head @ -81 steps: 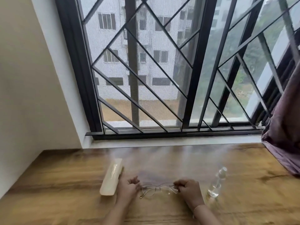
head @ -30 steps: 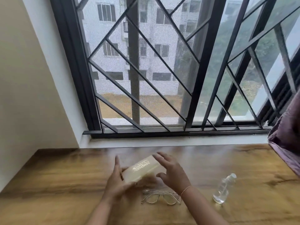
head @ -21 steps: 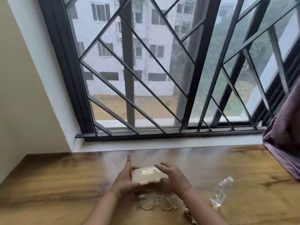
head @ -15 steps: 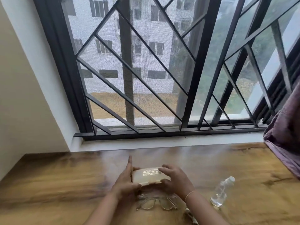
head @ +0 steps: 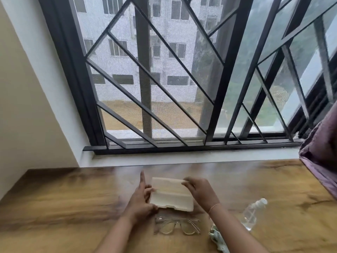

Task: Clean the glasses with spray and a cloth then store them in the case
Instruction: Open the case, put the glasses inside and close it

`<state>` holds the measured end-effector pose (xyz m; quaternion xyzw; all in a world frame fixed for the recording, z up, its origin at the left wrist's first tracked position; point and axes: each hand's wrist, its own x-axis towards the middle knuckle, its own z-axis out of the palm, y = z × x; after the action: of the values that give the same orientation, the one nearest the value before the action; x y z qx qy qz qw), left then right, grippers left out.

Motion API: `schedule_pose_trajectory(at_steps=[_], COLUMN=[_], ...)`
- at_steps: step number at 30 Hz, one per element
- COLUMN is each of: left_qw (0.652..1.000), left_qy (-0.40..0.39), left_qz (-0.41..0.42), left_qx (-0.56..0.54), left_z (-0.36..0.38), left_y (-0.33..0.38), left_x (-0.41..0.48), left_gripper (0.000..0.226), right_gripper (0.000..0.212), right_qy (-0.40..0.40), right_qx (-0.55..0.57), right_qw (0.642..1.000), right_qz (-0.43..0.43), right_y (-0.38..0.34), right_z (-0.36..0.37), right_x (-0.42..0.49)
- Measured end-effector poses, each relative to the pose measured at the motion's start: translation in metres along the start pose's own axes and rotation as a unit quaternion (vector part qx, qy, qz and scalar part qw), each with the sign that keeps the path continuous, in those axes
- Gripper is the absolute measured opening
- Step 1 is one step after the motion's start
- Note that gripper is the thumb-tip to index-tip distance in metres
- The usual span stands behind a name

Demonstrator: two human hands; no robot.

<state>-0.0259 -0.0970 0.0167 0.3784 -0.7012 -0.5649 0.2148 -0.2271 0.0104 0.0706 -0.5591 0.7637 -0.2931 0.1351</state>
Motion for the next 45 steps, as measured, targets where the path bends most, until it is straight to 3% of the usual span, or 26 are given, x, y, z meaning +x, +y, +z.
schedule_pose_trajectory(at_steps=[4, 9, 12, 14, 16, 22, 26, 31, 38, 45], left_qw=[0.999, 0.999, 0.998, 0.998, 0.999, 0.997, 0.997, 0.998, 0.998, 0.998], left_qy=[0.012, 0.022, 0.024, 0.028, 0.037, 0.053, 0.057, 0.059, 0.05, 0.043], left_qz=[-0.004, 0.006, 0.013, 0.013, 0.017, 0.022, 0.019, 0.014, 0.019, 0.015], left_qx=[-0.037, -0.044, -0.052, -0.046, -0.025, 0.043, 0.051, 0.034, 0.031, 0.037], left_z=[-0.001, 0.002, 0.004, 0.006, 0.007, 0.008, 0.008, 0.008, 0.008, 0.003], left_y=[-0.003, -0.004, -0.002, -0.001, -0.002, 0.001, 0.0, -0.003, -0.002, -0.003], left_x=[-0.002, -0.004, -0.005, -0.007, -0.009, -0.016, -0.015, -0.013, -0.014, -0.013], left_gripper=[0.133, 0.132, 0.129, 0.129, 0.132, 0.131, 0.13, 0.131, 0.132, 0.134], right_gripper=[0.021, 0.035, 0.048, 0.035, 0.029, 0.043, 0.032, 0.035, 0.044, 0.026], right_qy=[0.001, -0.008, 0.09, 0.165, 0.142, 0.017, -0.026, -0.011, 0.091, 0.134], right_qx=[0.099, 0.13, 0.091, 0.069, 0.069, 0.054, 0.036, 0.044, 0.099, 0.084], right_qw=[0.993, 0.989, 0.991, 0.984, 0.987, 0.998, 0.999, 0.999, 0.991, 0.987], right_qz=[0.072, 0.075, 0.031, 0.013, 0.012, 0.036, 0.016, 0.002, 0.026, 0.025], right_y=[-0.003, 0.001, 0.01, 0.016, 0.024, 0.043, 0.049, 0.046, 0.037, 0.022], right_z=[-0.001, 0.002, 0.001, -0.002, -0.002, 0.011, 0.018, 0.019, 0.012, -0.002], right_x=[0.007, 0.004, -0.01, -0.026, -0.045, -0.079, -0.08, -0.081, -0.073, -0.027])
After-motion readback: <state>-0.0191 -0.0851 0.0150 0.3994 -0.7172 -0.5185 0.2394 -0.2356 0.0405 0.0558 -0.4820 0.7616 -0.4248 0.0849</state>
